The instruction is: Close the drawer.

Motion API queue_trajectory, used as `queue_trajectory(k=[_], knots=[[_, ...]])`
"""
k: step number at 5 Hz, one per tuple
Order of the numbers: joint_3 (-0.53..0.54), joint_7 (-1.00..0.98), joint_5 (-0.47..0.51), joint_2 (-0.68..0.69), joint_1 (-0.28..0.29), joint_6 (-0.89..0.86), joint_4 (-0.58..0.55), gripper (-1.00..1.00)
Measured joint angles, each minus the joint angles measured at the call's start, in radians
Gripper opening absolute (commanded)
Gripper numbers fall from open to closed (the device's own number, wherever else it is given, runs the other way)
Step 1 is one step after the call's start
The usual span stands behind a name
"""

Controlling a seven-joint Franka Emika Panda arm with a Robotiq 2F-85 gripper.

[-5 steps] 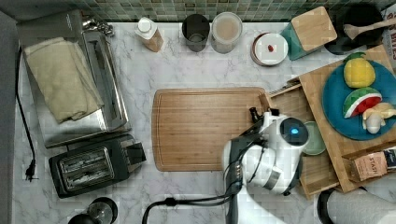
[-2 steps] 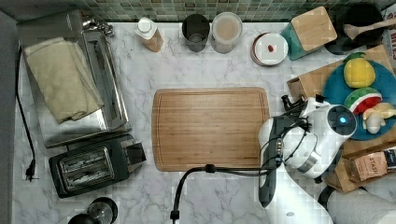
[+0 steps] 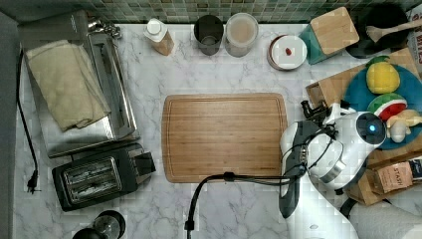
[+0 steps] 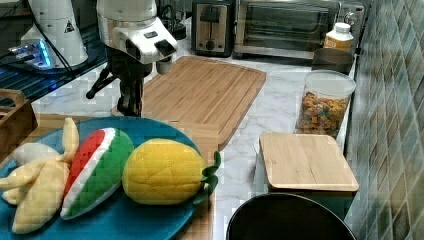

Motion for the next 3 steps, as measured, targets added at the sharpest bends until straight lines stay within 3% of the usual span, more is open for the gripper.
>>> queue_trajectory(k=[3], knots=[[0.000,-0.071,0.002,0.006,-0.002,-0.015,0.012,-1.00]])
